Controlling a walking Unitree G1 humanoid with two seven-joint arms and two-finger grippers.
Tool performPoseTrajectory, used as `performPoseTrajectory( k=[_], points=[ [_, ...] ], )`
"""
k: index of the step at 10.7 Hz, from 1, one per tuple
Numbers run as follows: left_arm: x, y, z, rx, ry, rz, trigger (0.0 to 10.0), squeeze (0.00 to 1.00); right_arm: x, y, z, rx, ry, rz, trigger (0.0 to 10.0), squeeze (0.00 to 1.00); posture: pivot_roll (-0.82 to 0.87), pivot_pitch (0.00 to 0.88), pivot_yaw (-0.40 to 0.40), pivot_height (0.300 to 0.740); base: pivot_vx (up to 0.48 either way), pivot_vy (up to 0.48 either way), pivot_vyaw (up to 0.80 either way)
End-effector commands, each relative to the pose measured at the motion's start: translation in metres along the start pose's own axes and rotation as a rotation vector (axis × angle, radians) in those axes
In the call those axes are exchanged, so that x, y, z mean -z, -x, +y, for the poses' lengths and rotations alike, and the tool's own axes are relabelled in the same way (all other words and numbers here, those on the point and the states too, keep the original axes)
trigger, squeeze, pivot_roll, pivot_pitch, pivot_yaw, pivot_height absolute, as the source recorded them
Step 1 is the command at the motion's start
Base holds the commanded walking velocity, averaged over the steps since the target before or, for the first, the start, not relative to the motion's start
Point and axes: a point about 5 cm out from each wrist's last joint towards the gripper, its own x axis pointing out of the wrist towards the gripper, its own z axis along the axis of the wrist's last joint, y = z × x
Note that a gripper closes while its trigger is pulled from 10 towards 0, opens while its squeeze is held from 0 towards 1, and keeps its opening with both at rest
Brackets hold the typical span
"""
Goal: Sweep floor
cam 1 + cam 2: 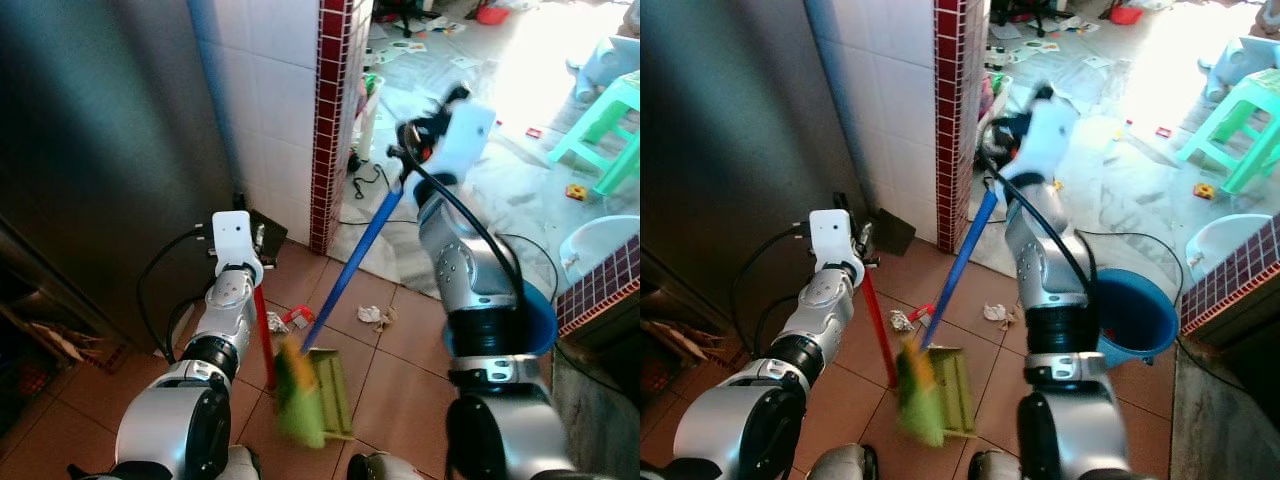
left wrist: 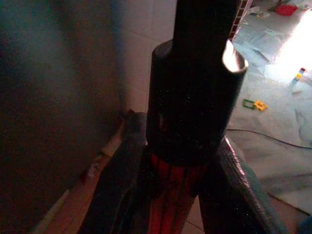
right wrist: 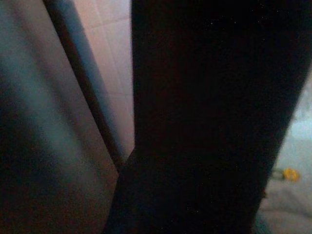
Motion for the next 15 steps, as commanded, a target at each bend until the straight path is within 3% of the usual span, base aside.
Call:
performPoseTrajectory(
  k=[1, 4, 6, 8, 10, 12, 15],
  points=[
    [0.007, 0.003, -0.007, 0.009, 0.09, 0.033, 10.0, 0.0, -0.041, -0.004, 0.005, -0.051, 0.056, -0.186, 10.0, 0.0, -0.07, 0.06, -0.031, 0.74, 0.0, 0.0, 0.0],
    [-0.018, 0.007, -0.016, 0.034, 0.112, -0.119, 10.0, 0.0, -0.059, -0.011, -0.025, 0.016, 0.112, -0.248, 10.0, 0.0, -0.04, 0.06, -0.04, 0.74, 0.0, 0.0, 0.0],
    [-0.028, 0.014, -0.012, 0.027, 0.089, -0.186, 10.0, 0.0, -0.058, -0.009, -0.032, 0.037, 0.189, -0.263, 10.0, 0.0, -0.03, 0.059, -0.045, 0.74, 0.0, 0.0, 0.0],
    [-0.044, 0.027, -0.001, -0.01, 0.085, -0.258, 10.0, 0.0, -0.041, 0.002, -0.04, 0.052, 0.339, -0.258, 10.0, 0.0, -0.02, 0.06, -0.049, 0.74, 0.0, 0.0, 0.0],
    [-0.066, 0.051, 0.006, -0.014, 0.029, -0.339, 10.0, 0.0, -0.015, 0.016, -0.049, 0.094, 0.398, -0.201, 10.0, 0.0, 0.0, 0.066, -0.045, 0.74, 0.0, 0.0, 0.0],
    [-0.079, 0.064, 0.016, -0.023, -0.044, -0.392, 10.0, 0.0, -0.005, 0.018, -0.044, 0.097, 0.409, -0.188, 10.0, 0.0, 0.01, 0.07, -0.045, 0.74, 0.0, 0.0, 0.0],
    [-0.051, 0.061, 0.037, -0.066, -0.175, -0.281, 10.0, 0.0, 0.009, 0.023, -0.036, 0.089, 0.4, -0.156, 10.0, 0.0, 0.0, 0.078, -0.04, 0.74, 0.0, 0.0, 0.0]
  ],
)
